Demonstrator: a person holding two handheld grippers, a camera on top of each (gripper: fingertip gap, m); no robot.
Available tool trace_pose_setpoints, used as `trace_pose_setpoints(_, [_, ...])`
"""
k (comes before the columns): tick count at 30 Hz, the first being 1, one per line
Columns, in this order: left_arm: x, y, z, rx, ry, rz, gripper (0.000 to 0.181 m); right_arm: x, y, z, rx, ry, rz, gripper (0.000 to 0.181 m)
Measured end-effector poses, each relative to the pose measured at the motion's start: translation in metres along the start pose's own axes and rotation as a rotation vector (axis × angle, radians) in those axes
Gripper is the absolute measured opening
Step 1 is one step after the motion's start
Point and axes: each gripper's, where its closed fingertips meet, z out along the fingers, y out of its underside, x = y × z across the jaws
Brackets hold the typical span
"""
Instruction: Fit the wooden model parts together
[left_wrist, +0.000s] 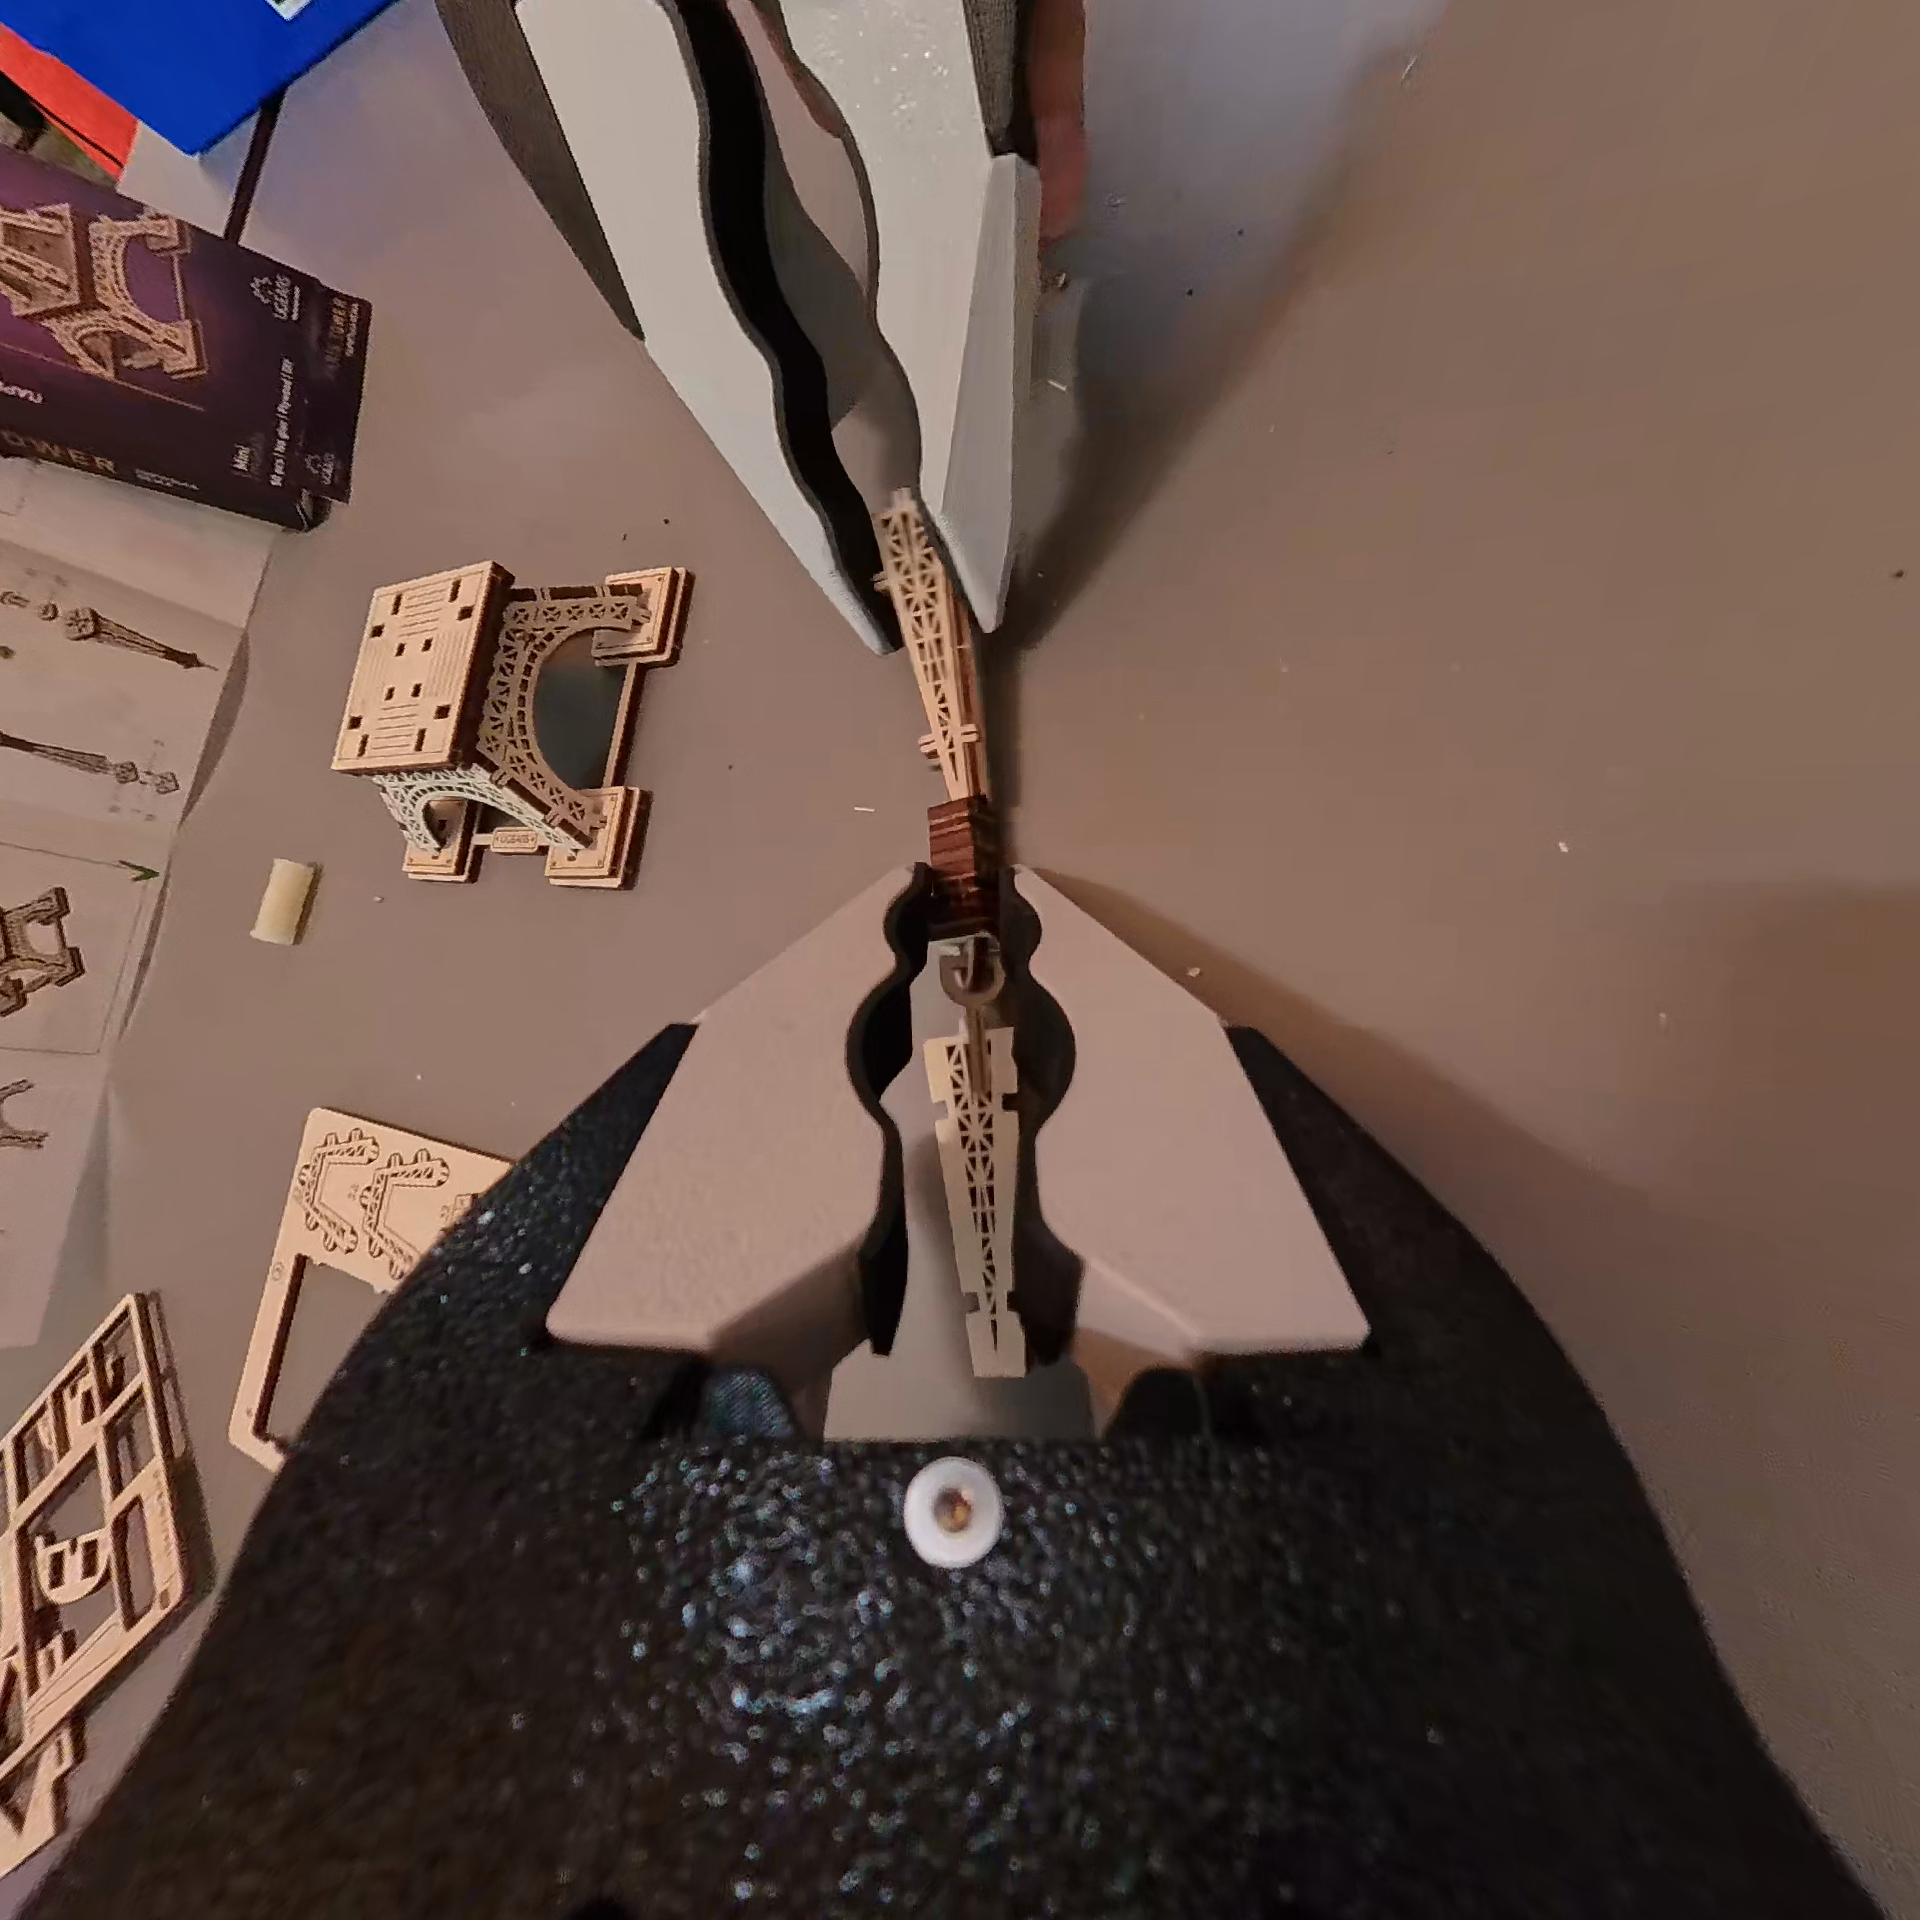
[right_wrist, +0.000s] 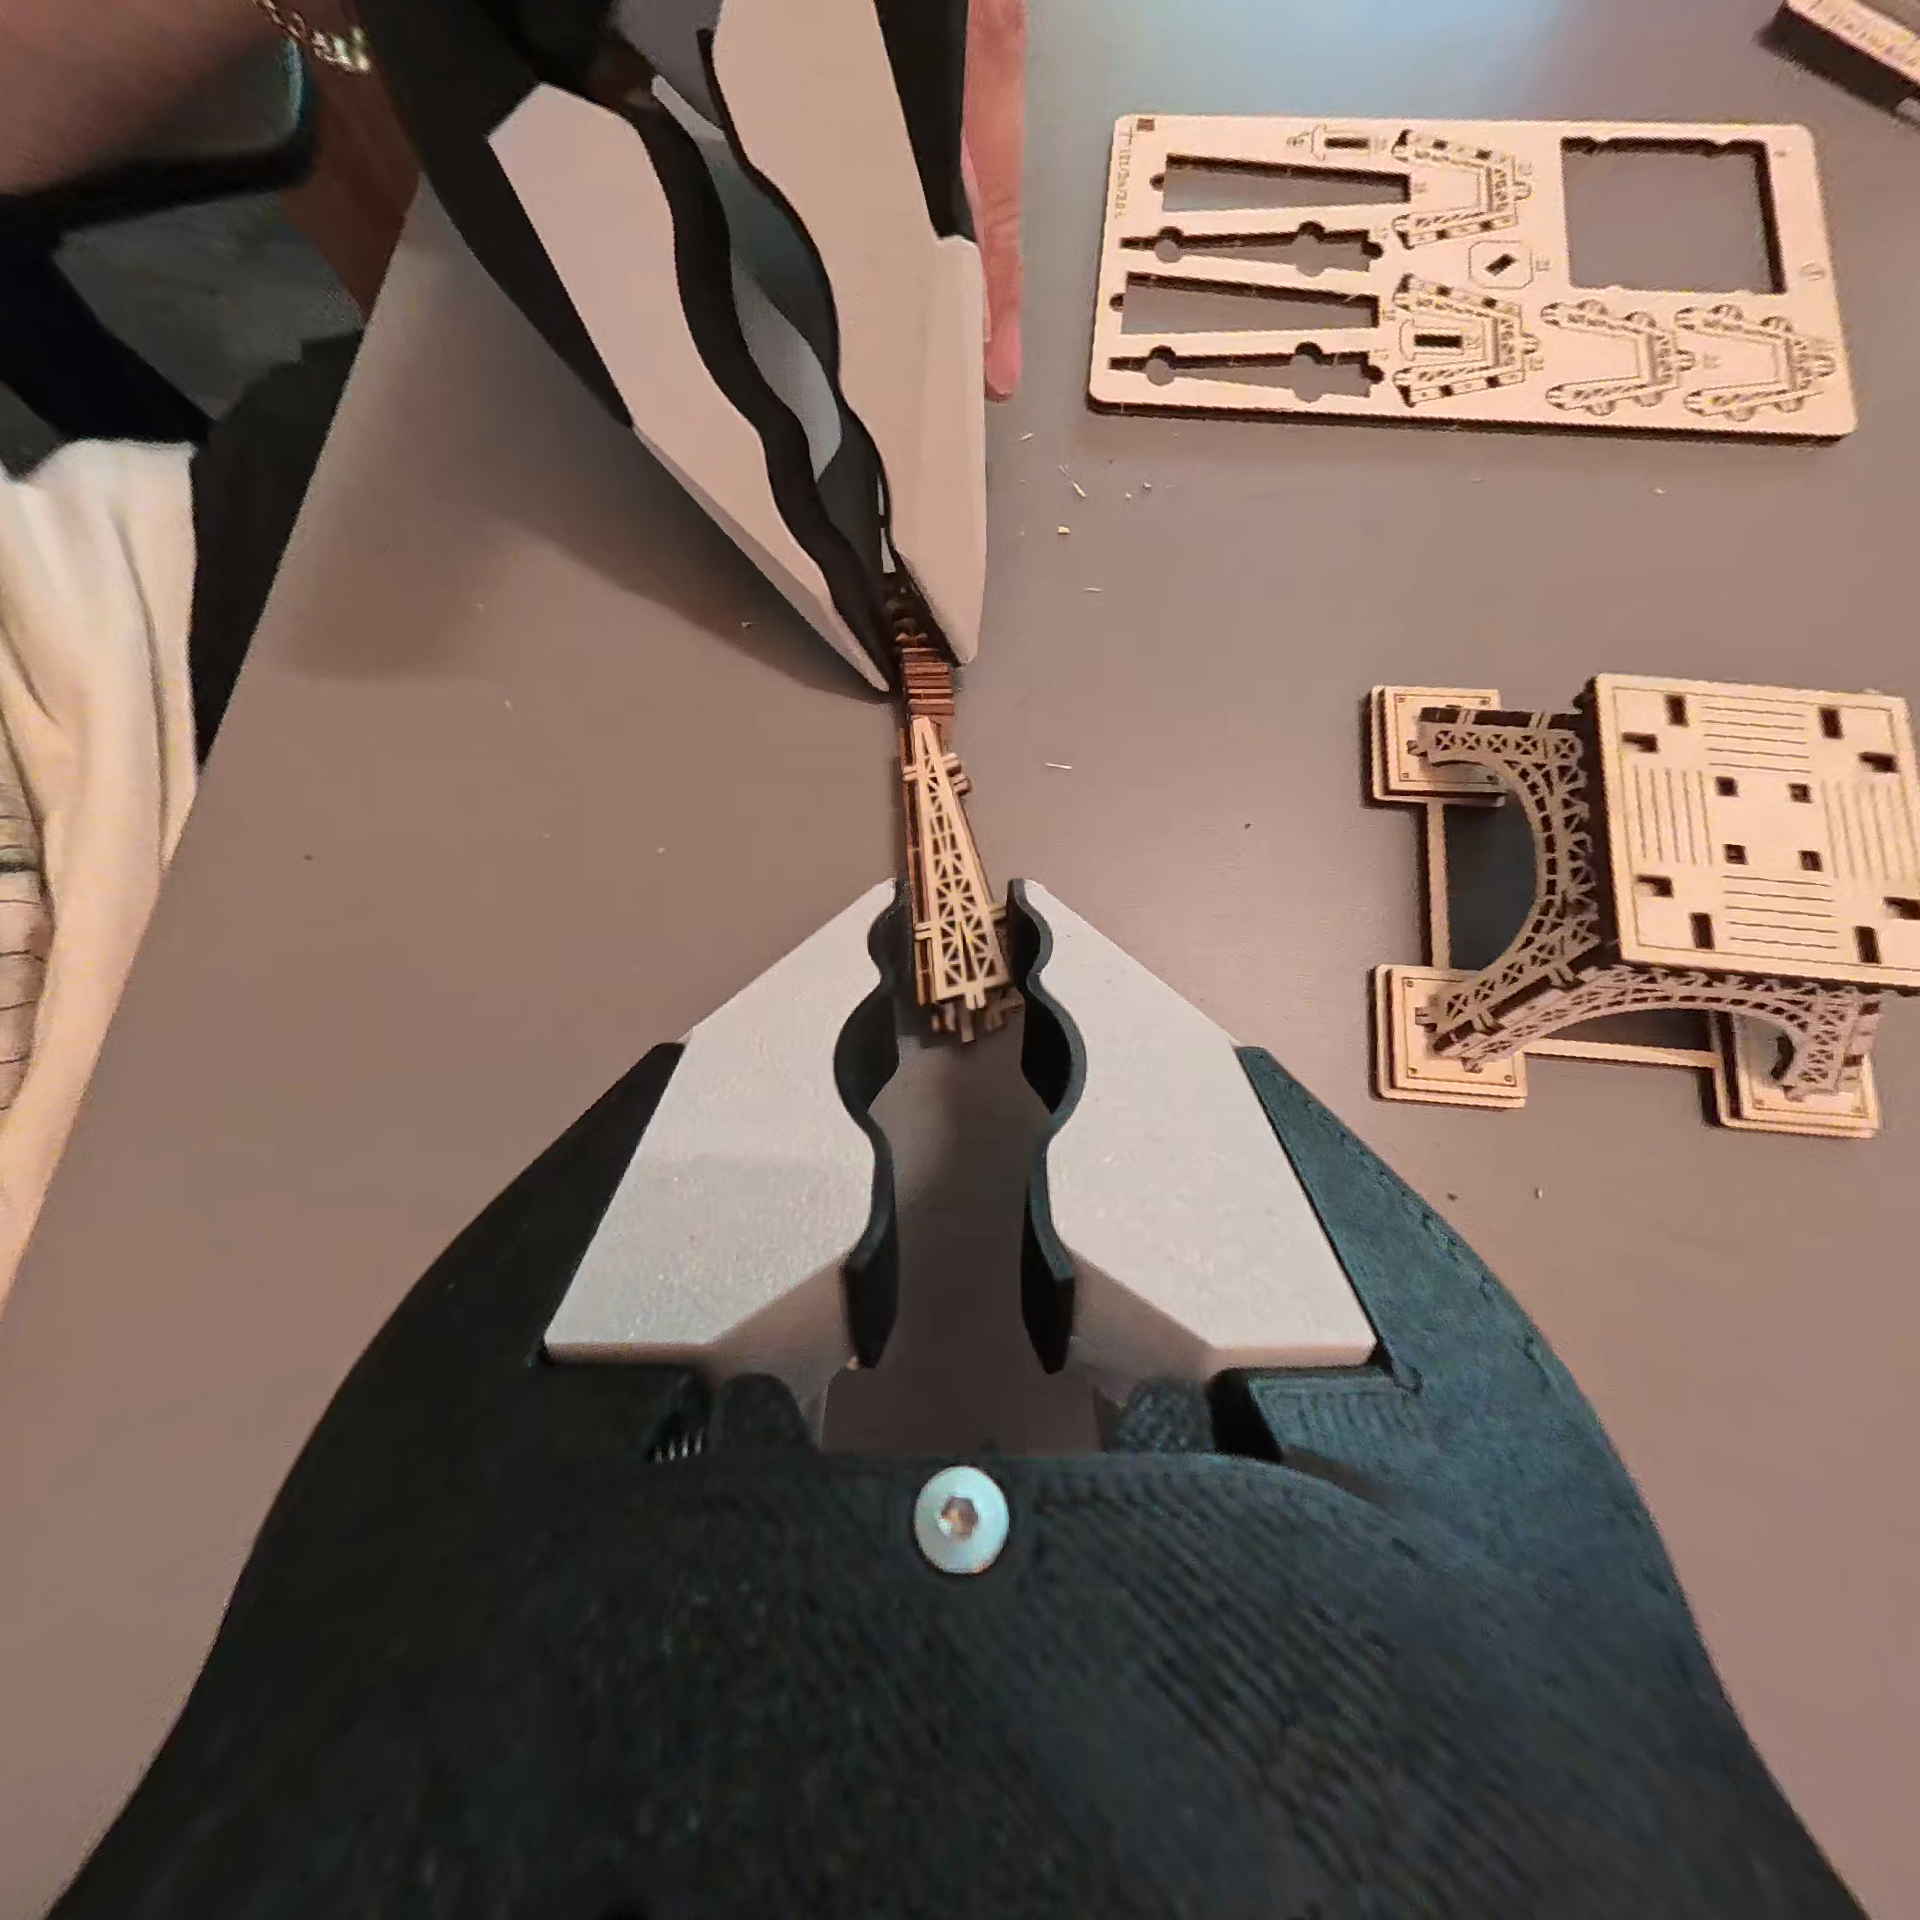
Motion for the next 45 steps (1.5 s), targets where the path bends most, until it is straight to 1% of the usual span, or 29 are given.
trace_pose_setpoints(2, [0.0, 0.0, 0.001, 0.006, 0.001, -0.009, 0.011, 0.004, -0.001, 0.0, 0.013, 0.026, -0.007, 0.02])
trace_pose_setpoints(4, [0.0, 0.0, 0.001, 0.011, -0.003, -0.011, 0.01, 0.012, -0.003, -0.001, 0.036, 0.079, -0.02, 0.047])
trace_pose_setpoints(6, [0.0, 0.0, 0.002, 0.01, -0.004, -0.013, 0.01, 0.014, -0.009, -0.006, 0.074, 0.118, -0.084, 0.051])
trace_pose_setpoints(7, [0.0, 0.0, 0.001, 0.009, -0.003, -0.016, 0.01, 0.013, -0.014, -0.009, 0.099, 0.137, -0.133, 0.05])
trace_pose_setpoints(10, [0.0, 0.0, 0.002, 0.004, 0.005, -0.027, 0.01, 0.001, -0.02, -0.015, 0.117, 0.15, -0.315, 0.035])
trace_pose_setpoints(12, [0.0, 0.0, 0.002, 0.002, 0.008, -0.027, 0.011, -0.001, -0.015, -0.014, 0.053, 0.198, -0.446, 0.022])
trace_pose_setpoints(15, [0.0, 0.0, 0.002, -0.001, 0.014, -0.029, 0.011, -0.001, -0.006, -0.008, -0.058, 0.245, -0.588, 0.017])
trace_pose_setpoints(17, [0.0, 0.0, 0.002, -0.004, 0.017, -0.03, 0.01, -0.004, -0.009, -0.004, -0.061, 0.262, -0.643, 0.013])
trace_pose_setpoints(21, [0.0, 0.0, 0.002, -0.006, 0.018, -0.032, 0.011, -0.004, -0.012, -0.002, -0.076, 0.303, -0.707, 0.006])
trace_pose_setpoints(24, [0.0, 0.0, 0.002, -0.005, 0.02, -0.034, 0.011, -0.004, -0.012, -0.001, -0.101, 0.323, -0.747, 0.006])
trace_pose_setpoints(25, [0.0, 0.0, 0.002, -0.006, 0.021, -0.034, 0.011, -0.005, -0.011, -0.001, -0.117, 0.327, -0.761, 0.008])
trace_pose_setpoints(26, [0.0, 0.0, 0.002, -0.006, 0.022, -0.033, 0.011, -0.005, -0.009, -0.001, -0.137, 0.334, -0.771, 0.016])
trace_pose_setpoints(27, [0.0, 0.0, 0.002, -0.007, 0.022, -0.033, 0.011, -0.005, -0.008, 0.0, -0.158, 0.345, -0.783, 0.028])
trace_pose_setpoints(28, [0.001, 0.0, 0.002, -0.008, 0.023, -0.034, 0.011, -0.005, -0.007, 0.0, -0.171, 0.357, -0.79, 0.032])
trace_pose_setpoints(31, [0.001, 0.0, 0.002, -0.01, 0.024, -0.033, 0.01, -0.01, -0.007, 0.001, -0.175, 0.359, -0.804, 0.031])
trace_pose_setpoints(33, [0.001, 0.0, 0.002, -0.009, 0.024, -0.035, 0.01, -0.011, -0.01, 0.003, -0.165, 0.367, -0.809, 0.027])
trace_pose_setpoints(35, [0.0, 0.0, 0.002, -0.008, 0.022, -0.037, 0.01, -0.005, -0.009, 0.003, -0.193, 0.407, -0.83, 0.012])
trace_pose_setpoints(36, [0.0, 0.0, 0.002, -0.008, 0.02, -0.037, 0.011, -0.004, -0.006, 0.005, -0.215, 0.41, -0.839, 0.01])
trace_pose_setpoints(40, [0.0, 0.001, 0.002, -0.01, 0.015, -0.038, 0.011, 0.002, -0.007, 0.007, -0.239, 0.449, -0.877, 0.01])
trace_pose_setpoints(42, [0.0, 0.001, 0.002, -0.013, 0.016, -0.034, 0.011, 0.001, -0.007, 0.007, -0.237, 0.434, -0.861, 0.01])
trace_pose_setpoints(45, [-0.001, 0.001, 0.001, -0.023, 0.007, 0.015, 0.01, -0.004, -0.01, 0.006, -0.189, 0.359, -0.753, 0.009])
